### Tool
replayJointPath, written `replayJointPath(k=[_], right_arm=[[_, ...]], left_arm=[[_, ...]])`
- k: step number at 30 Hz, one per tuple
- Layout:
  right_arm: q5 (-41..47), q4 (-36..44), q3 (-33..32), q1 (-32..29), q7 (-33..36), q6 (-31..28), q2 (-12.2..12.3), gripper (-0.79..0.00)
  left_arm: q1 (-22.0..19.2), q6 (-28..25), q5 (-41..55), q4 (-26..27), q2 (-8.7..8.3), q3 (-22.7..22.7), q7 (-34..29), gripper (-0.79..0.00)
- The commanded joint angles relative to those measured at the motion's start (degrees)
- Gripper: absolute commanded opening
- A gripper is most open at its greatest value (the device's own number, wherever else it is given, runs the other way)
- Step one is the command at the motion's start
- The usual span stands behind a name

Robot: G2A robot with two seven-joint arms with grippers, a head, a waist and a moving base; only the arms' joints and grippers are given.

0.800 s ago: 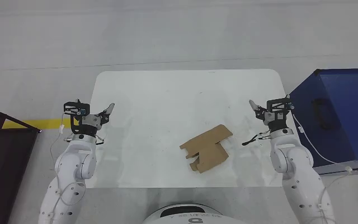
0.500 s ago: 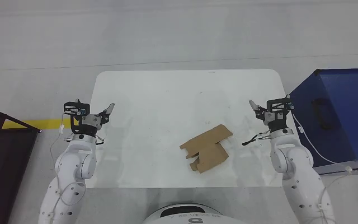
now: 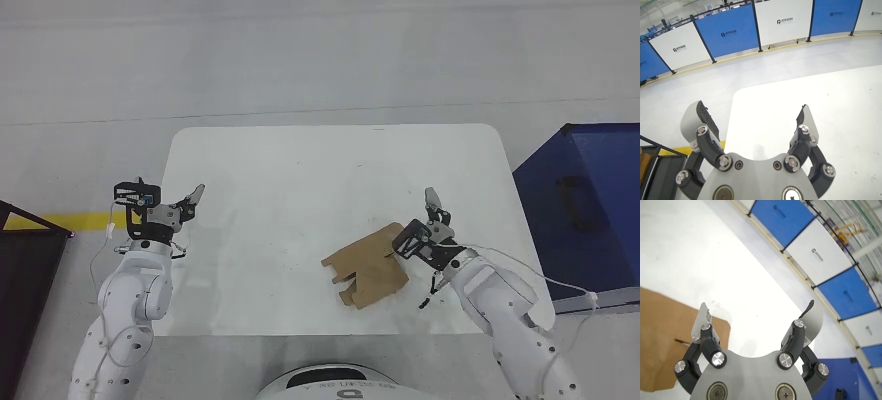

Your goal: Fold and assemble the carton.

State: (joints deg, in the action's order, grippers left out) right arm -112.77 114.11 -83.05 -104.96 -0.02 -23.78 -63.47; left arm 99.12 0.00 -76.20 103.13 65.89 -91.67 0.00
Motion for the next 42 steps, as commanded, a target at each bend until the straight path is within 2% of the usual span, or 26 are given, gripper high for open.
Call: replayJointPath(k=[1,4,7,11,14,16,19,23,24,26,29,30,31,33,39,42], right_arm=[[-7.8,0.9,1.1,-0.9,-1.8,-4.4,0.6,0.000],[-15.7,1.1,3.8,-0.8,-3.9,-8.9,1.2,0.000],[-19.7,-0.2,6.5,1.5,-7.9,-16.3,1.8,0.000],[-23.3,-1.7,8.8,4.8,-17.7,-25.8,3.0,0.000],[-25.0,-2.5,9.1,6.9,-25.5,-31.5,4.2,-0.031],[-26.5,-3.1,8.9,7.6,-29.6,-32.9,5.0,0.000],[-29.1,-3.9,8.7,8.4,-35.1,-34.2,6.3,0.000],[-31.0,-5.4,8.5,8.9,-37.2,-33.8,7.4,0.000],[-31.2,-5.7,8.5,9.0,-36.6,-33.4,7.5,-0.006],[-30.8,-6.0,8.2,8.9,-34.1,-31.8,7.5,-0.086],[-28.6,-5.5,7.6,7.7,-27.7,-28.0,7.1,-0.302],[-27.7,-5.1,7.3,7.1,-25.0,-26.3,6.9,-0.320],[-26.8,-4.6,7.0,6.4,-21.6,-24.1,6.7,-0.403],[-25.3,-3.2,7.6,4.7,-16.0,-20.8,6.2,-0.449],[-24.3,-0.9,10.4,2.9,-2.8,-12.7,5.1,-0.785],[-23.7,-0.5,12.4,2.9,3.7,-7.6,4.3,-0.785]], left_arm=[[0.0,0.0,0.0,0.0,0.00,0.0,0.0,0.000],[0.0,0.0,0.0,0.0,0.00,0.0,0.0,0.000],[0.0,0.0,0.0,0.0,0.00,0.0,0.0,0.000],[0.0,0.0,0.0,0.0,0.00,0.0,0.0,0.000],[0.0,0.0,0.0,0.0,0.00,0.0,0.0,0.000],[0.0,0.0,0.0,0.0,0.00,0.0,0.0,0.000],[0.0,0.0,0.0,0.0,0.00,0.0,0.0,0.000],[0.0,0.0,0.0,0.0,0.00,0.0,0.0,0.000],[0.0,0.0,0.0,0.0,0.00,0.0,0.0,0.000],[0.0,0.0,0.0,0.0,0.00,0.0,0.0,0.000],[0.0,0.0,0.0,0.0,0.00,0.0,0.0,0.000],[0.0,0.0,0.0,0.0,0.00,0.0,0.0,0.000],[0.0,0.0,0.0,0.0,0.00,0.0,0.0,0.000],[0.0,0.0,0.0,0.0,0.00,0.0,0.0,0.000],[0.0,0.0,0.0,0.0,0.00,0.0,0.0,0.000],[0.0,0.0,0.0,0.0,0.00,0.0,0.0,0.000]])
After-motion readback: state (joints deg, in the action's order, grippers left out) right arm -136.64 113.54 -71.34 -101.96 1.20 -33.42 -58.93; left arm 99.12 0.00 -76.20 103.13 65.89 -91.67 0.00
